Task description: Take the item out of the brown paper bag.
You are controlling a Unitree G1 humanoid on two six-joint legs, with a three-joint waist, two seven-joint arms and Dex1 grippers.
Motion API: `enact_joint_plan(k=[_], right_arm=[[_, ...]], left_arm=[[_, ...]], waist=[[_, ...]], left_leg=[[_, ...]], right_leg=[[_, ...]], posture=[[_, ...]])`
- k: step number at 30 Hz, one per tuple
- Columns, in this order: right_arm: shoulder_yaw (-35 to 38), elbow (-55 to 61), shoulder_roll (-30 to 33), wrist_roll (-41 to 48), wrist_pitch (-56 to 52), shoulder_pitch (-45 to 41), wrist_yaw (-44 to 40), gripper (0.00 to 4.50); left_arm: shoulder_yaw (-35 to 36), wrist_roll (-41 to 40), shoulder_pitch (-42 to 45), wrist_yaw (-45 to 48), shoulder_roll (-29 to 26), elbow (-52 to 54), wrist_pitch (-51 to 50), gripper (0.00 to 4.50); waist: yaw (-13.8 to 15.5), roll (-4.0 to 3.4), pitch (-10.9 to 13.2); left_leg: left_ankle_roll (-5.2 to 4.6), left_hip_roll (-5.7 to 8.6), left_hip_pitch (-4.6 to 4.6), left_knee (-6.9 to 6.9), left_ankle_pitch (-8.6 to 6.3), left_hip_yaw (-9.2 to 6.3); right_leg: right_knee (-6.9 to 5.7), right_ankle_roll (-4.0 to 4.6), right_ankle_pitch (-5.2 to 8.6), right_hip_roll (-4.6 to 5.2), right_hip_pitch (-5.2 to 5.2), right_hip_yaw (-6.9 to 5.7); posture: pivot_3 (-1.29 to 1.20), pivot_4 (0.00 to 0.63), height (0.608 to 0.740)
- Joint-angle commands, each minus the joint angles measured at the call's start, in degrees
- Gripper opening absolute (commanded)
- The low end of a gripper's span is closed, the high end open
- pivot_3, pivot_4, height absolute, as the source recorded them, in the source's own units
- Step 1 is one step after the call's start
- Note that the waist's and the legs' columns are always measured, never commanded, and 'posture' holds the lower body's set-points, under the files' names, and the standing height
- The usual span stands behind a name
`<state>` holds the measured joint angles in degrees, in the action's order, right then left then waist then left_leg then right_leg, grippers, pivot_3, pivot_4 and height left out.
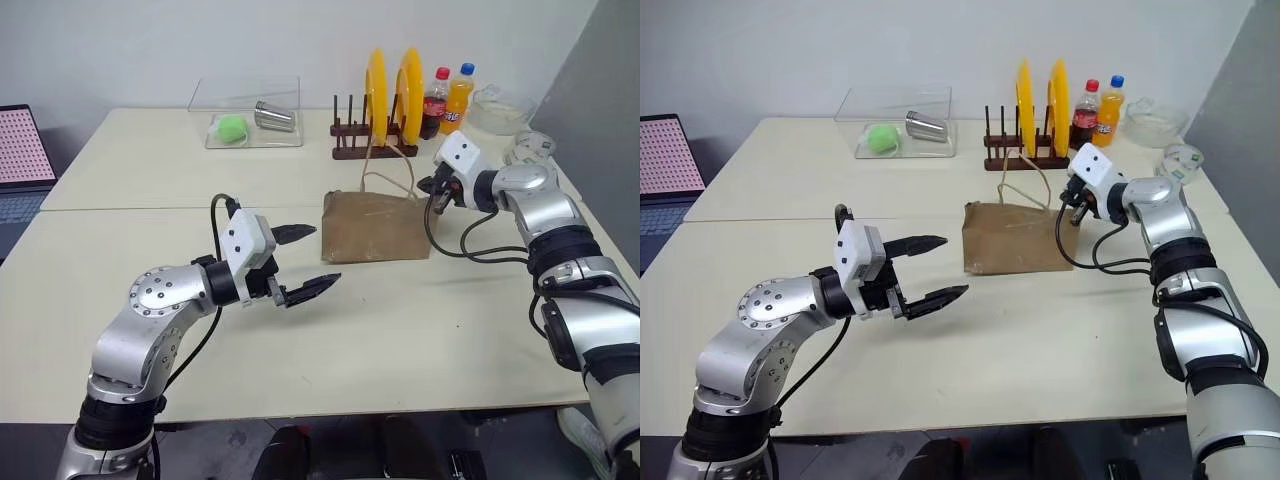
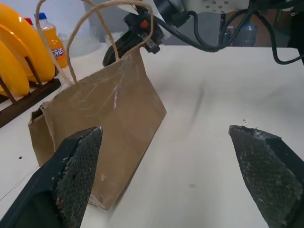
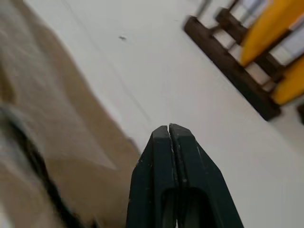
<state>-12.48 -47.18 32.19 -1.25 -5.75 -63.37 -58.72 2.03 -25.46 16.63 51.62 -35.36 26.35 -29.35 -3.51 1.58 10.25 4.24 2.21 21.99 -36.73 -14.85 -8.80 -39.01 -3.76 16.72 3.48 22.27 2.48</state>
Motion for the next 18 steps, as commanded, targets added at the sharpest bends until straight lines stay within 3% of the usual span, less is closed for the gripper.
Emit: enact_joint_plan(k=[1, 7, 18], right_arm=[[0.56, 14.3, 3.69, 4.66, -5.92, 4.15, -11.44, 0.04], [0.5, 33.62, 9.25, 9.09, -16.28, 13.02, -18.9, 0.04], [2.63, 50.6, 11.55, 10.92, -21.88, 23.27, -14.98, 0.04]], left_arm=[[1.04, -1.05, 0.39, 3.93, -3.56, -0.41, 1.99, 4.5], [1.11, -1.1, 3.68, 11.03, -9.52, -5.76, 4.85, 4.5], [-1.31, -1.08, 6.47, 16.8, -11.37, -8.1, 6.68, 4.5]], waist=[[0.2, -0.06, 0.04], [0.34, -0.21, 0.12], [0.29, -0.26, 0.16]], left_leg=[[-0.01, 0.01, 0.01, 0.0, 0.0, -0.02], [-0.02, 0.01, 0.02, -0.01, -0.02, -0.06], [-0.03, 0.0, 0.02, -0.02, -0.02, -0.07]], right_leg=[[0.0, 0.0, 0.0, 0.0, 0.0, -0.01], [-0.01, 0.0, 0.0, 0.0, -0.02, -0.05], [-0.02, -0.01, 0.01, -0.02, -0.02, -0.07]], posture=[[0.0, 0.15, 0.74], [0.0, 0.15, 0.74], [0.0, 0.15, 0.74]])
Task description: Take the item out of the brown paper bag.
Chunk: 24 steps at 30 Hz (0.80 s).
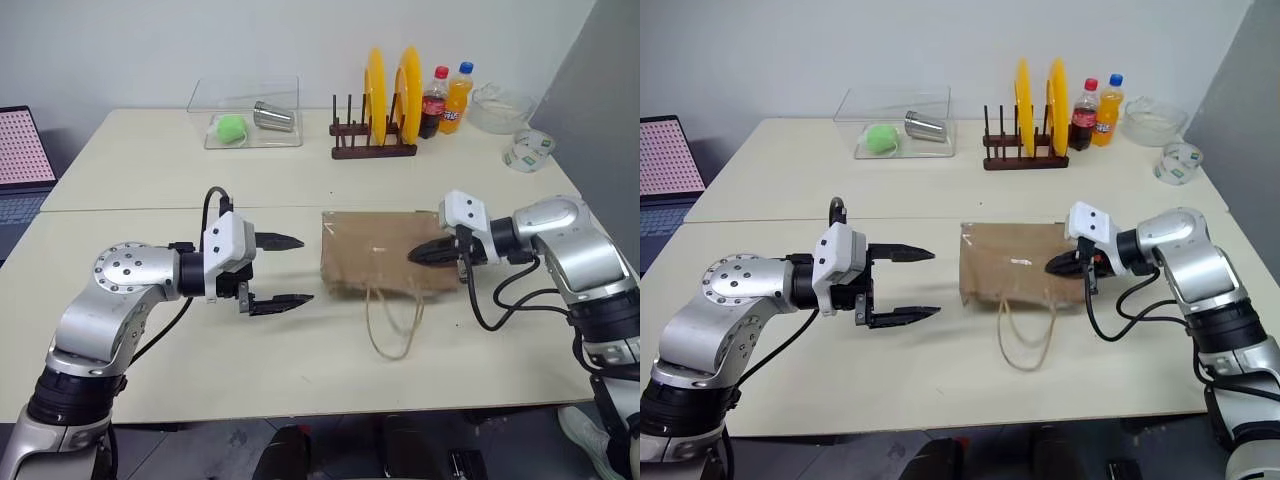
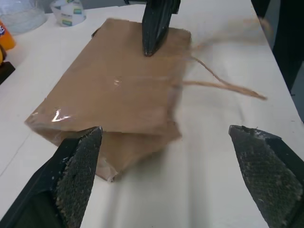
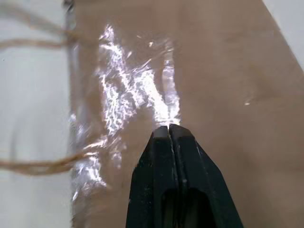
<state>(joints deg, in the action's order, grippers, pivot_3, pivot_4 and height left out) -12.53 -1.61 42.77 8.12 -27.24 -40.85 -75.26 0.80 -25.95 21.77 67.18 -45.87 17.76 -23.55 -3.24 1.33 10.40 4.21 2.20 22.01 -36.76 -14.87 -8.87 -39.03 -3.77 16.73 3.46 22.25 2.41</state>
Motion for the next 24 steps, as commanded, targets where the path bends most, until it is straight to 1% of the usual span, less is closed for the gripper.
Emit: enact_joint_plan(k=[1, 6, 7, 9, 11, 12, 14, 16, 18, 20, 24], right_arm=[[3.63, 7.19, 1.34, 2.11, -0.83, 1.9, 2.35, 0.04], [9.81, 19.68, 3.83, 5.62, -6.28, 8.04, 7.19, 0.04], [12.29, 23.45, 4.55, 6.96, -8.35, 10.2, 8.37, 0.2], [16.99, 30.99, 6.42, 10.08, -12.38, 15.52, 9.67, 0.64], [23.02, 40.37, 7.2, 13.64, -18.3, 24.19, 11.75, 1.26], [25.92, 44.73, 7.19, 15.37, -20.96, 28.33, 12.77, 1.65], [30.72, 52.63, 5.81, 18.7, -25.41, 35.36, 15.66, 2.41], [33.72, 58.89, 2.54, 21.81, -28.03, 40.81, 20.09, 3.02], [35.43, 61.35, 2.12, 25.58, -25.73, 47.43, 23.88, 3.02], [34.58, 61.61, 4.51, 27.39, -21.21, 53.06, 27.73, 3.02], [38.43, 61.61, 9.92, 38.87, -13.71, 64.91, 37.27, 3.02]], left_arm=[[-0.49, -0.29, 2.13, 1.78, -0.87, -0.29, 1.27, 4.5], [-2.8, -0.06, 5.42, 4.41, 0.0, -1.6, 2.92, 4.5], [-3.89, 0.96, 6.24, 4.56, 0.72, -1.82, 4.43, 4.5], [-6.02, 3.02, 7.4, 5.13, 1.71, -2.28, 7.62, 4.5], [-9.05, 6.17, 8.89, 7.58, 3.17, -4.58, 14.53, 4.5], [-10.14, 7.15, 9.17, 8.47, 3.69, -5.01, 17.03, 4.5], [-12.2, 9.0, 10.16, 9.32, 5.5, -6.33, 21.87, 4.5], [-15.08, 11.94, 11.83, 11.1, 7.91, -9.74, 29.58, 4.5], [-17.81, 14.46, 12.37, 12.56, 9.7, -12.15, 35.79, 4.5], [-20.34, 16.79, 13.84, 13.96, 11.79, -17.16, 42.46, 4.5], [-23.47, 17.69, 15.67, 15.07, 16.05, -22.93, 48.06, 4.5]], waist=[[0.07, 0.0, 0.0], [0.43, -0.01, 0.0], [0.52, 0.0, 0.01], [1.06, 0.0, 0.0], [1.63, 0.01, 0.0], [1.8, 0.01, 0.0], [1.9, 0.01, 0.0], [1.82, 0.01, 0.0], [1.64, 0.02, -0.01], [1.61, 0.0, -0.01], [1.49, 0.01, -0.01]], left_leg=[[0.0, 0.01, 0.0, -0.01, 0.0, 0.01], [0.0, 0.01, 0.05, -0.01, 0.0, -0.06], [0.0, 0.02, 0.07, -0.02, 0.0, -0.06], [0.0, 0.03, 0.11, -0.02, 0.0, -0.11], [0.0, 0.03, 0.15, -0.01, 0.0, -0.12], [-0.01, 0.02, 0.16, -0.02, -0.01, -0.14], [-0.01, 0.04, 0.25, -0.03, -0.01, -0.16], [-0.02, 0.05, 0.27, -0.13, -0.02, -0.14], [-0.03, 0.04, 0.24, -0.19, -0.01, -0.13], [-0.04, 0.07, -0.02, -0.19, -0.02, 0.01], [-0.07, 0.03, -0.12, -0.19, -0.02, 0.06]], right_leg=[[0.0, 0.0, 0.0, 0.0, 0.0, 0.01], [0.02, 0.0, 0.0, 0.0, 0.0, -0.04], [0.04, 0.0, 0.0, 0.0, 0.0, -0.04], [0.07, 0.0, 0.0, 0.01, 0.0, -0.06], [0.09, -0.01, 0.0, 0.01, 0.0, -0.08], [0.11, 0.0, 0.0, 0.01, -0.02, -0.11], [0.12, 0.0, 0.0, 0.01, 0.0, -0.13], [0.09, -0.01, 0.0, 0.02, -0.02, -0.11], [0.08, -0.08, -0.04, 0.0, -0.07, -0.1], [0.11, -0.12, -0.05, 0.01, -0.27, 0.01], [0.11, -0.13, -0.04, -0.01, -0.34, 0.05]], posture=[[0.0, 0.15, 0.74], [0.0, 0.15, 0.74], [0.0, 0.15, 0.74], [0.0, 0.15, 0.74], [0.0, 0.15, 0.74], [0.0, 0.15, 0.74], [0.0, 0.15, 0.74], [0.0, 0.15, 0.74], [0.0, 0.15, 0.74], [0.0, 0.15, 0.74], [0.0, 0.15, 0.74]])
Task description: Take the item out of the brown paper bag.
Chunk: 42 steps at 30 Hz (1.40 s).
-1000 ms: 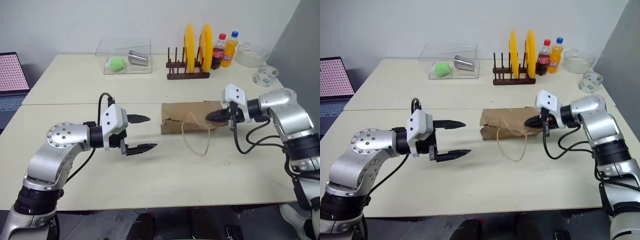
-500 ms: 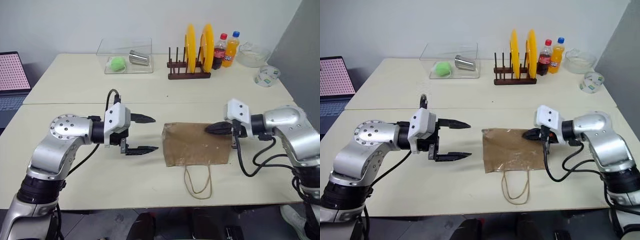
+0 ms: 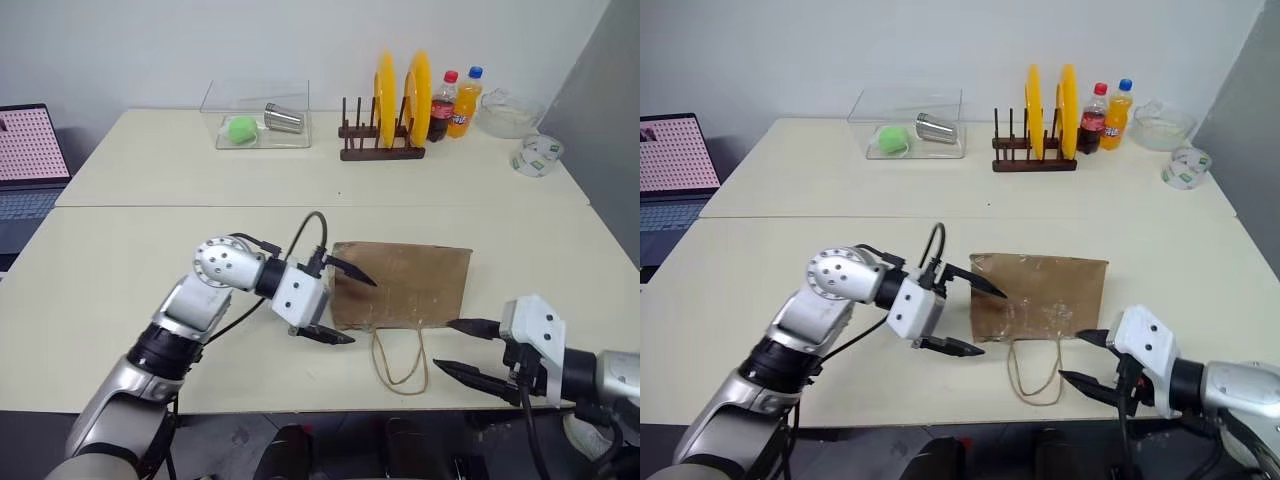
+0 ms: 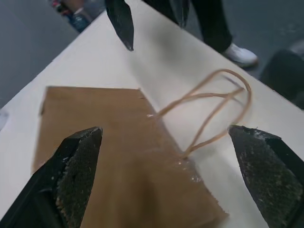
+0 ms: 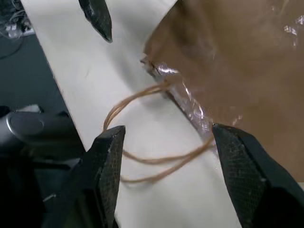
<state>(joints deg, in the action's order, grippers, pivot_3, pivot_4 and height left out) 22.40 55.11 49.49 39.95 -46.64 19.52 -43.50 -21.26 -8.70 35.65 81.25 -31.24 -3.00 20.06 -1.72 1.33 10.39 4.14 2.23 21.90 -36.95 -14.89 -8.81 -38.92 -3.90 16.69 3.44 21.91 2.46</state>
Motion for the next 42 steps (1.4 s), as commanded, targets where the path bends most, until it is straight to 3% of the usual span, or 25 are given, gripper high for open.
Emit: enact_joint_plan(k=[1, 6, 10, 20, 24, 29, 35, 42], right_arm=[[3.64, 4.89, 5.16, 8.53, 7.55, 7.22, 7.77, 3.02], [5.39, 4.89, 13.31, 12.3, 19.2, 21.86, 16.75, 3.02], [2.25, 4.89, 19.07, 11.09, 29.43, 31.21, 24.37, 3.02], [-10.3, 4.89, 32.87, 4.19, 50.3, 43.14, 41.73, 3.02], [-16.32, 4.89, 37.77, 2.14, 53.76, 39.93, 47.84, 3.05], [-20.8, 4.89, 39.71, -0.6, 53.68, 33.18, 52.95, 3.05], [-21.58, 4.89, 29.95, -6.95, 49.9, 24.82, 58.53, 3.05], [-18.43, 4.89, 18.87, -11.25, 42.15, 20.75, 56.58, 3.05]], left_arm=[[-2.17, 0.82, 2.6, 1.99, 2.31, -4.93, 7.08, 4.5], [-4.67, 3.47, 4.52, 1.93, 5.89, -13.05, 15.41, 4.5], [-7.38, 6.59, 4.23, -0.49, 10.33, -17.6, 20.9, 4.5], [-8.95, 9.51, 4.71, -5.46, 13.97, -21.6, 24.55, 4.5], [-10.02, 9.44, 4.18, -6.49, 15.8, -21.19, 23.76, 3.64], [-10.02, 8.16, 3.69, -7.22, 16.83, -19.42, 21.68, 2.0], [-7.35, 6.99, 4.11, -9.87, 16.02, -18.4, 17.49, 0.08], [-6.35, 6.53, 4.15, -10.67, 15.14, -17.95, 15.49, 0.02]], waist=[[-0.02, 0.01, 0.01], [-0.03, 0.04, 0.01], [0.08, 0.08, 0.02], [-0.01, 0.12, 0.03], [-0.08, 0.11, 0.02], [-0.02, 0.11, 0.02], [0.03, 0.11, 0.02], [-0.02, 0.08, 0.01]], left_leg=[[0.0, 0.0, 0.0, 0.0, 0.0, 0.0], [-0.02, 0.01, -0.03, -0.01, -0.01, -0.02], [-0.03, 0.03, -0.08, -0.02, -0.01, -0.04], [-0.02, 0.04, -0.11, -0.03, -0.02, -0.09], [-0.02, 0.03, -0.13, -0.02, -0.01, -0.1], [-0.02, 0.03, -0.11, -0.03, -0.01, -0.13], [-0.02, 0.04, -0.11, -0.03, -0.01, -0.18], [-0.02, 0.04, -0.13, -0.02, -0.01, -0.2]], right_leg=[[0.0, 0.0, 0.0, 0.0, -0.01, 0.0], [0.02, -0.01, 0.0, 0.0, -0.09, -0.03], [0.06, -0.04, 0.0, 0.01, -0.18, -0.03], [0.14, -0.12, 0.04, -0.01, -0.25, -0.04], [0.13, -0.11, 0.03, -0.02, -0.25, -0.04], [0.15, -0.09, 0.01, -0.02, -0.26, -0.06], [0.17, -0.09, 0.01, -0.02, -0.27, -0.07], [0.16, -0.08, 0.01, -0.02, -0.28, -0.08]], posture=[[0.0, 0.15, 0.74], [0.0, 0.15, 0.74], [0.0, 0.15, 0.74], [0.0, 0.15, 0.74], [0.0, 0.15, 0.74], [0.0, 0.15, 0.74], [0.0, 0.15, 0.74], [0.0, 0.15, 0.74]])
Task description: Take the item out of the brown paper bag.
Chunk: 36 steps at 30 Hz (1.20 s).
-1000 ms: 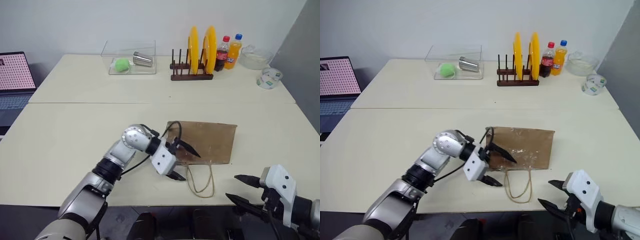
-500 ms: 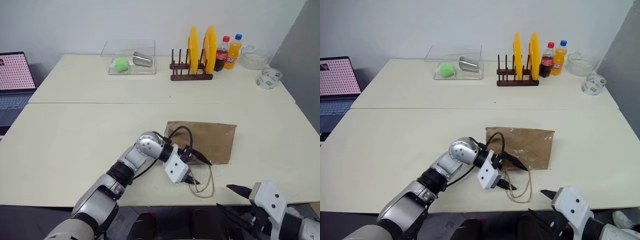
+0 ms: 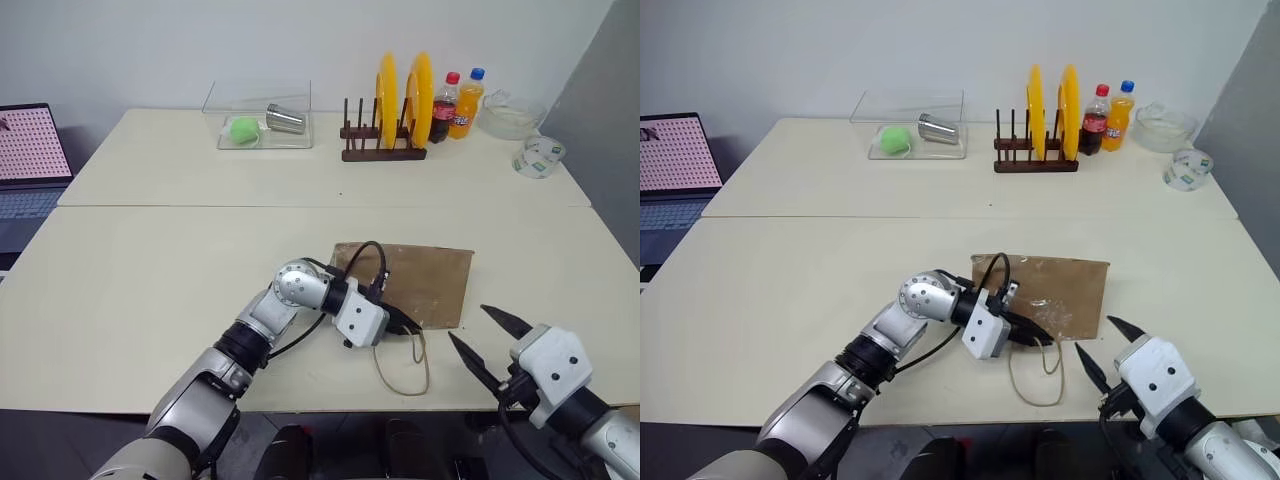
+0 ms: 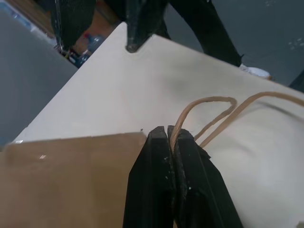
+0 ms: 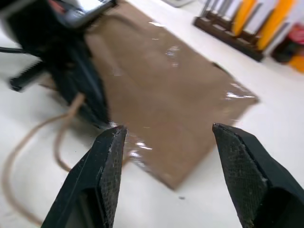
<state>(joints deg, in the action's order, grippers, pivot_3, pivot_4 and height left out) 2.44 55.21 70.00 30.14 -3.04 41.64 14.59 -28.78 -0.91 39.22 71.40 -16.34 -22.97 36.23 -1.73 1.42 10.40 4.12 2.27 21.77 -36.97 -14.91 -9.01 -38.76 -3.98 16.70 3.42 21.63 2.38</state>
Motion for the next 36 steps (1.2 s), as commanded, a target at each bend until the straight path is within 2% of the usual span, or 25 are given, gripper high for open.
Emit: enact_joint_plan(k=[1, 8, 12, 18, 23, 28, 33, 36], right_arm=[[1.44, 4.79, -2.6, -1.84, -2.22, -2.14, -2.2, 3.05], [2.86, 4.79, -9.75, -5.05, -6.07, -6.42, -5.58, 3.05], [3.82, 4.79, -12.26, -1.47, -4.85, -6.76, -8.36, 3.05], [3.21, 4.79, -4.02, 4.14, -0.54, -1.07, -17.15, 3.05], [0.21, 4.79, 3.8, 7.5, 1.55, -1.24, -18.37, 3.05], [-7.48, 4.79, 5.89, 8.82, -1.62, -10.02, -17.82, 3.05], [-17.08, 4.79, 3.8, 7.99, -7.18, -20.93, -20.5, 3.05], [-21.49, 4.79, 0.11, 8.0, -13.26, -28.85, -21.13, 3.05]], left_arm=[[1.29, -1.42, 0.73, -0.98, 0.36, 2.11, -0.99, 0.02], [3.08, -2.83, 2.52, -2.99, 1.61, 2.08, -5.87, 0.02], [4.77, -4.56, 3.56, -3.78, 2.44, 3.27, -11.11, 0.02], [7.09, -6.47, 5.63, -4.62, 3.35, 5.34, -17.85, 0.02], [8.27, -6.88, 6.45, -5.24, 3.74, 6.66, -20.95, 0.02], [8.46, -6.56, 6.43, -5.48, 3.69, 7.1, -21.61, 0.02], [8.61, -6.25, 6.61, -5.43, 3.64, 6.74, -21.43, 0.02], [8.68, -6.14, 6.74, -5.44, 3.66, 6.56, -21.36, 0.02]], waist=[[-0.01, 0.0, 0.0], [0.0, -0.01, 0.0], [-0.01, -0.02, -0.01], [0.02, -0.01, 0.0], [-0.09, 0.0, 0.0], [-0.03, 0.01, 0.01], [0.05, 0.02, 0.01], [-0.05, 0.03, 0.02]], left_leg=[[0.0, 0.0, 0.0, 0.0, 0.0, 0.01], [0.0, 0.01, 0.01, 0.0, 0.0, -0.02], [0.0, 0.01, 0.0, 0.0, 0.0, -0.01], [-0.01, 0.01, 0.01, -0.01, 0.0, -0.02], [0.0, 0.01, -0.02, -0.01, 0.0, 0.0], [0.0, 0.01, -0.01, -0.01, 0.0, -0.02], [0.0, 0.01, 0.01, -0.01, 0.0, -0.06], [0.0, 0.01, 0.02, -0.01, 0.0, -0.07]], right_leg=[[0.0, 0.0, 0.0, 0.0, 0.0, 0.01], [0.0, 0.0, 0.0, 0.0, 0.0, -0.02], [-0.01, 0.0, 0.0, 0.0, 0.0, -0.02], [-0.01, 0.0, 0.0, 0.0, 0.0, -0.04], [-0.02, 0.0, 0.0, 0.0, -0.03, -0.01], [0.02, 0.0, 0.0, 0.0, -0.04, -0.03], [0.06, 0.0, 0.0, 0.01, -0.04, -0.06], [0.08, 0.0, 0.0, 0.0, -0.03, -0.08]], posture=[[0.0, 0.15, 0.74], [0.0, 0.15, 0.74], [0.0, 0.15, 0.74], [0.0, 0.15, 0.74], [0.0, 0.15, 0.74], [0.0, 0.15, 0.74], [0.0, 0.15, 0.74], [0.0, 0.15, 0.74]])
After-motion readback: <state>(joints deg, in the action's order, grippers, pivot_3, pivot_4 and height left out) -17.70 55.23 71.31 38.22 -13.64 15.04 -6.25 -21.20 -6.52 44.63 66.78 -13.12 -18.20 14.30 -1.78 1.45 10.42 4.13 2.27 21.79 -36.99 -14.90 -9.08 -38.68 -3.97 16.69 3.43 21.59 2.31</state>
